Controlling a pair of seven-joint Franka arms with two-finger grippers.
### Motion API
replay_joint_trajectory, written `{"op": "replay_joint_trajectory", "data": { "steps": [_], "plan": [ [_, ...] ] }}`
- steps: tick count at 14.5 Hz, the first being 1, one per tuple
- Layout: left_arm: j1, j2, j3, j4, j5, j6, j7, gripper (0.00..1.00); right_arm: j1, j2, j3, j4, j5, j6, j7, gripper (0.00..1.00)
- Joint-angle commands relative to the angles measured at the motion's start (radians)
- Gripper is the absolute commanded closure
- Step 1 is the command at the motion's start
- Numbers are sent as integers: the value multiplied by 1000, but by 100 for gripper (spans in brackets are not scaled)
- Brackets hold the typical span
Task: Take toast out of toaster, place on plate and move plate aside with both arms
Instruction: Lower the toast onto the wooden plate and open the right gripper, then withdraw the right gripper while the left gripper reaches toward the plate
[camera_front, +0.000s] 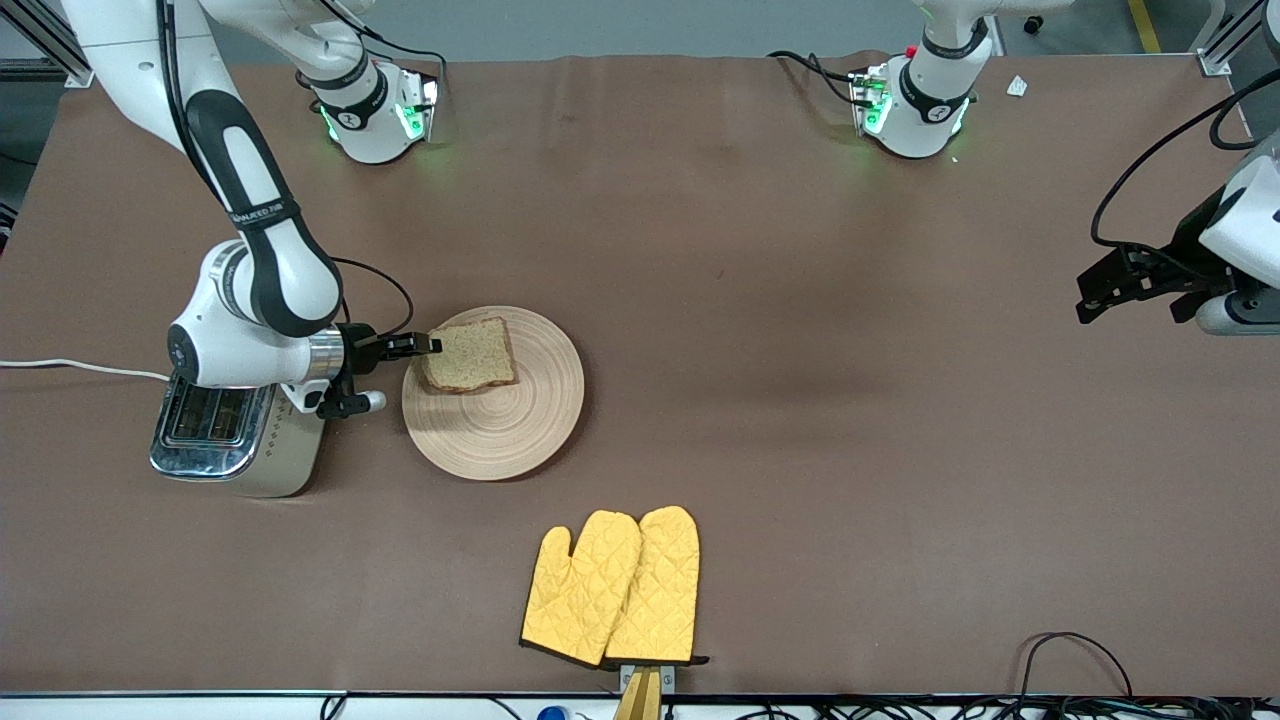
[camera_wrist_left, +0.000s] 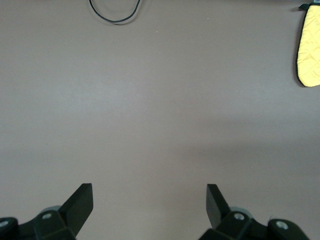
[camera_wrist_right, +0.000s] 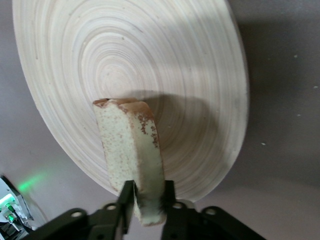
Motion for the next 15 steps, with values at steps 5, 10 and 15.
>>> {"op": "replay_joint_trajectory", "data": {
  "steps": [5, 10, 15],
  "plan": [
    [2, -4, -8, 1, 18, -13, -20, 0, -3, 0, 7, 19, -33, -5, -6, 0],
    [-11, -1, -13, -12, -5, -34, -10, 0, 36, -19, 10, 134, -258, -91, 172, 0],
    [23, 16, -17, -71, -210, -21, -7, 0, 8, -82, -3, 326, -396, -273, 253, 0]
  ]
}}
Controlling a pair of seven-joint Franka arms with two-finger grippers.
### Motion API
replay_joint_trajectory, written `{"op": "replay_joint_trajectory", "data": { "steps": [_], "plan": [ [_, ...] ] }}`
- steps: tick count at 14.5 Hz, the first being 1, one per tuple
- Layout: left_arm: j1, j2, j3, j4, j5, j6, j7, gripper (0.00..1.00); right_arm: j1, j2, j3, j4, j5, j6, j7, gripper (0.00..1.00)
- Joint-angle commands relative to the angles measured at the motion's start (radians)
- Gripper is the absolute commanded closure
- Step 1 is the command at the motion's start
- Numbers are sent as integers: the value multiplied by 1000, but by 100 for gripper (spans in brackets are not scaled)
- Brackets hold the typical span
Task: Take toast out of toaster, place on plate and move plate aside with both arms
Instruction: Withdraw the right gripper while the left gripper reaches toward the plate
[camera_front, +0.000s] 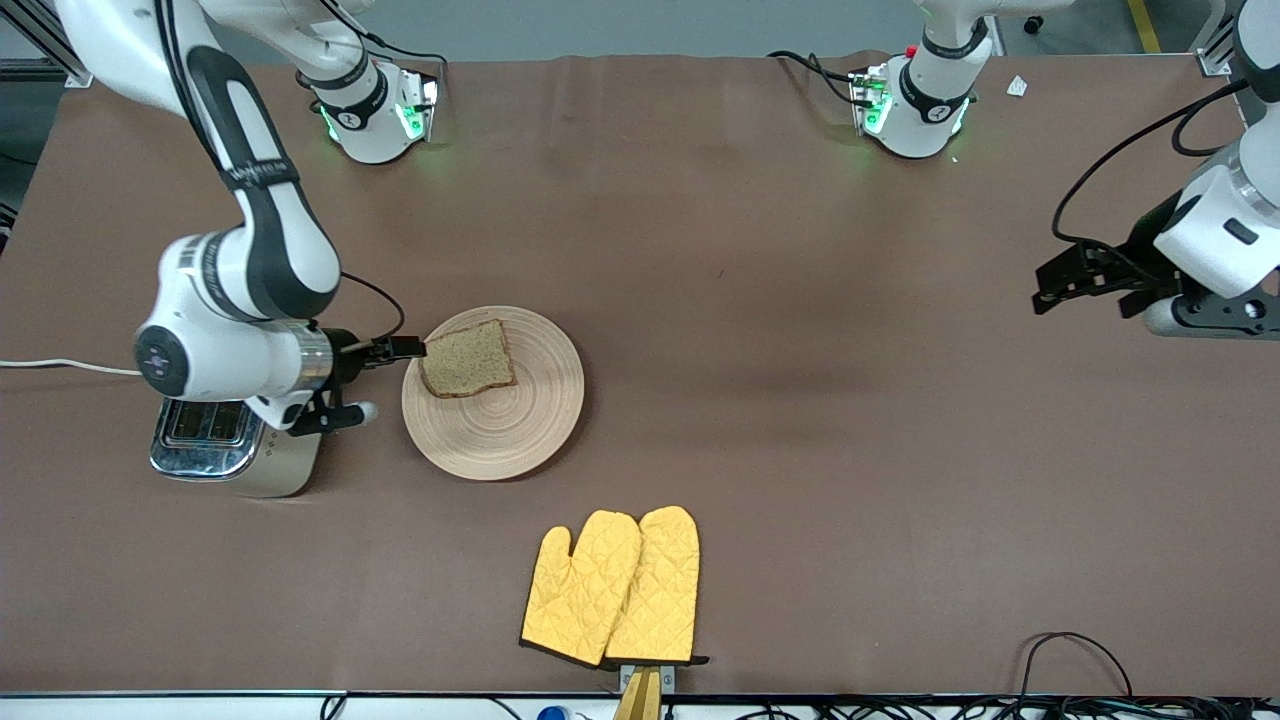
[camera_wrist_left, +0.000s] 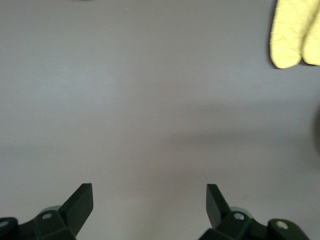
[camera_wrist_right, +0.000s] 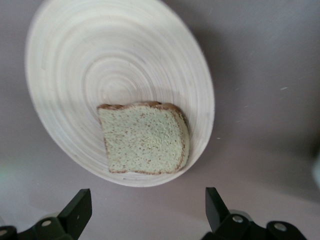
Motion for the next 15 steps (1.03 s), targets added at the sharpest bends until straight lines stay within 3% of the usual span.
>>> {"op": "replay_joint_trajectory", "data": {
  "steps": [1, 4, 7, 11, 13, 15],
  "plan": [
    [32, 29, -5, -31, -131, 11, -4, 0, -25, -43, -7, 105, -122, -105, 54, 0],
    [17, 119, -7, -70, -288, 49, -3, 0, -87, -86, -13, 219, -188, -211, 64, 0],
    [-35, 216, -55, -156, -424, 253, 14, 0, -170, -148, -11, 293, -236, -321, 55, 0],
    [-75, 453, -219, -139, -556, 582, 52, 0, -236, -263, -13, 299, -282, -331, -53, 0],
    [-77, 610, -337, -93, -612, 776, 105, 0, -273, -307, -10, 297, -299, -343, -105, 0],
    [-112, 731, -404, -33, -620, 914, 134, 0, -267, -313, -5, 299, -317, -370, -111, 0]
  ]
}}
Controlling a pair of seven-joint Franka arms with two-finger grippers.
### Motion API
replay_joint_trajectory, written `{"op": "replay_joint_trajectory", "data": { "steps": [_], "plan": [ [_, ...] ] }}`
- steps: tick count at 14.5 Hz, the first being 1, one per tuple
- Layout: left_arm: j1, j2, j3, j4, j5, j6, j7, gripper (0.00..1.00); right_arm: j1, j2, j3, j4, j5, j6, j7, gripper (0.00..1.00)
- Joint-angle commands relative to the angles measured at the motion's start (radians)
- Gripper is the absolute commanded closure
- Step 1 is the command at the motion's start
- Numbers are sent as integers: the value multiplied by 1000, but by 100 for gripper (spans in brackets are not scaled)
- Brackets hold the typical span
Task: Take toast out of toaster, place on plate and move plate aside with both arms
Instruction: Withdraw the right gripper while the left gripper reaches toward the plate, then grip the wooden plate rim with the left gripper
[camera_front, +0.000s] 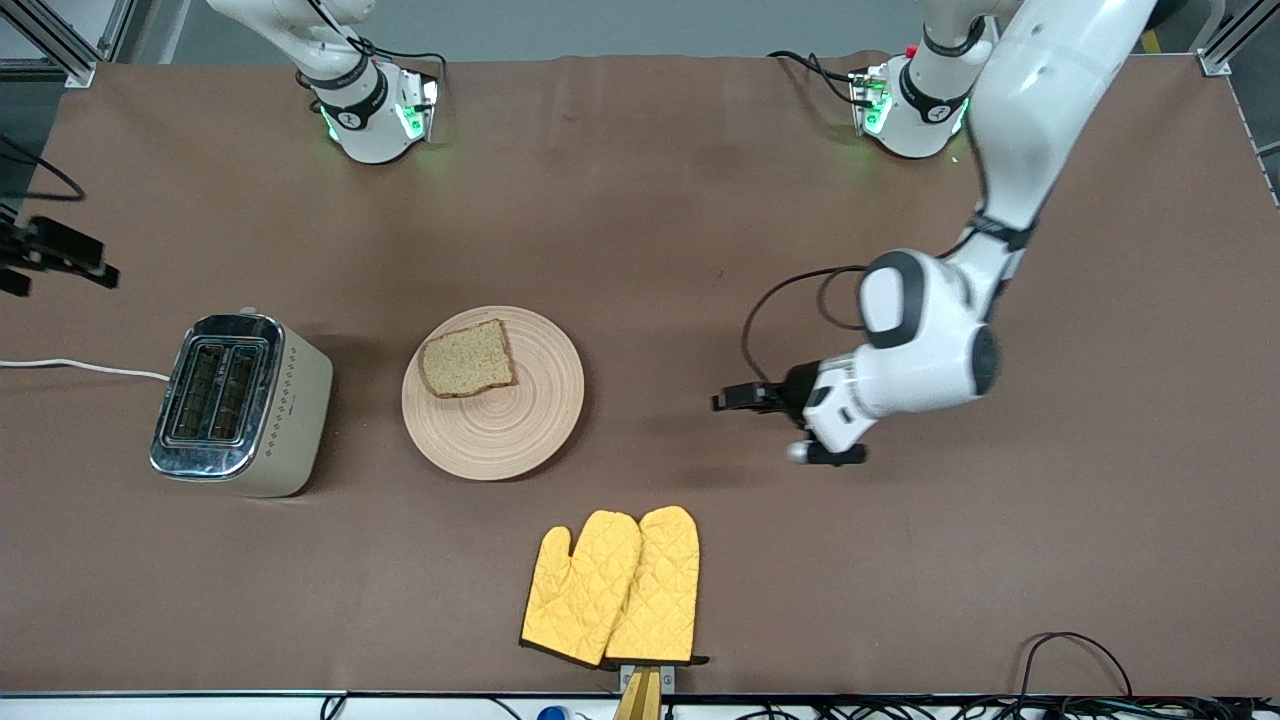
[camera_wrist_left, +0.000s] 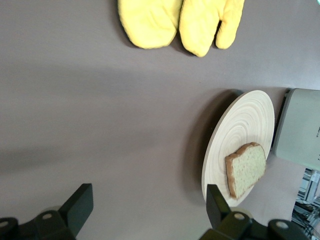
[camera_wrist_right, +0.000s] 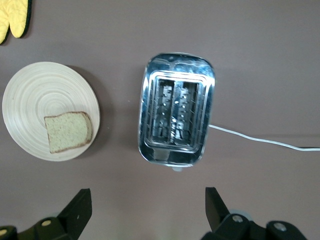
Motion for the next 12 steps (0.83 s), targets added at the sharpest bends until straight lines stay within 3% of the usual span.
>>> {"op": "replay_joint_trajectory", "data": {
  "steps": [1, 5, 12],
  "plan": [
    [-46, 173, -65, 143, -26, 118, 34, 0, -1, -21, 29, -23, -63, -15, -11, 0],
    [-160, 290, -68, 296, -133, 165, 36, 0, 19, -20, 31, -18, -82, -16, -1, 0],
    [-266, 373, -68, 367, -149, 253, 37, 0, 25, -17, 41, -2, -76, -56, 77, 0]
  ]
}}
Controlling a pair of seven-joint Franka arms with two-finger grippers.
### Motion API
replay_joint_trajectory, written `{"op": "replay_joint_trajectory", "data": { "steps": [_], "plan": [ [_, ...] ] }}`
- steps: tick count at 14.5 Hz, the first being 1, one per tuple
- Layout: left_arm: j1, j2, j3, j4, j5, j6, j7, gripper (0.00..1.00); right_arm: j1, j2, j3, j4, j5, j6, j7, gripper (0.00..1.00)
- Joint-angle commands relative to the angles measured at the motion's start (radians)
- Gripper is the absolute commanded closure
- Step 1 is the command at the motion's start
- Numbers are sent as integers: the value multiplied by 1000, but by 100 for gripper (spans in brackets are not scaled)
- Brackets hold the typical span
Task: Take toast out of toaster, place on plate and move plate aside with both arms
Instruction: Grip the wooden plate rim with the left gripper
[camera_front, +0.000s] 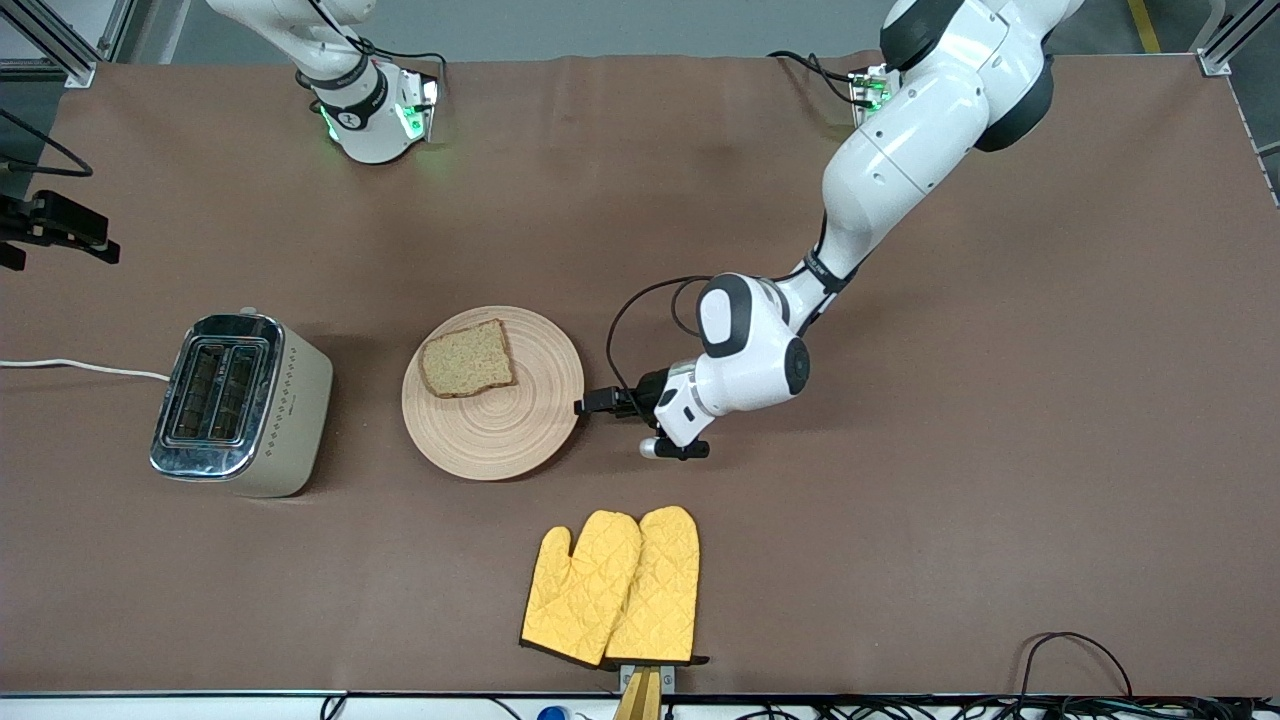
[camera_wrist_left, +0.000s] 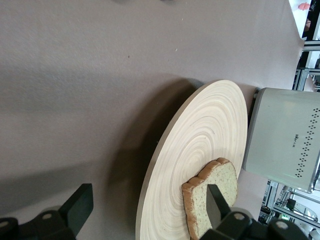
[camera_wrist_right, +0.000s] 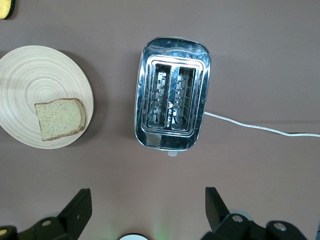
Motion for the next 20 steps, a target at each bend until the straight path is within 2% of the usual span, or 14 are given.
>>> {"op": "replay_joint_trajectory", "data": {
  "steps": [1, 6, 8, 10, 16, 17, 20],
  "plan": [
    [-44, 44, -4, 51, -21, 48, 15, 0, 5, -9, 6, 1, -17, -13, 22, 0],
    [-104, 78, -4, 74, -21, 111, 15, 2, 14, -11, 7, 3, -18, -14, 21, 0],
    [-118, 84, -4, 74, -21, 135, 15, 9, 11, -11, 6, 3, -18, -16, 13, 0],
    [-126, 84, -4, 74, -21, 157, 15, 24, 13, -11, 6, 3, -17, -16, 24, 0],
    [-150, 91, -2, 69, -19, 214, 21, 92, 16, -12, 9, 3, -14, -31, 26, 0],
    [-149, 90, -2, 66, -19, 214, 21, 100, 17, -12, 9, 3, -14, -31, 33, 0],
    [-114, 82, -8, 53, -30, 209, 104, 100, 16, -11, 7, 3, -17, -31, 24, 0]
  ]
}}
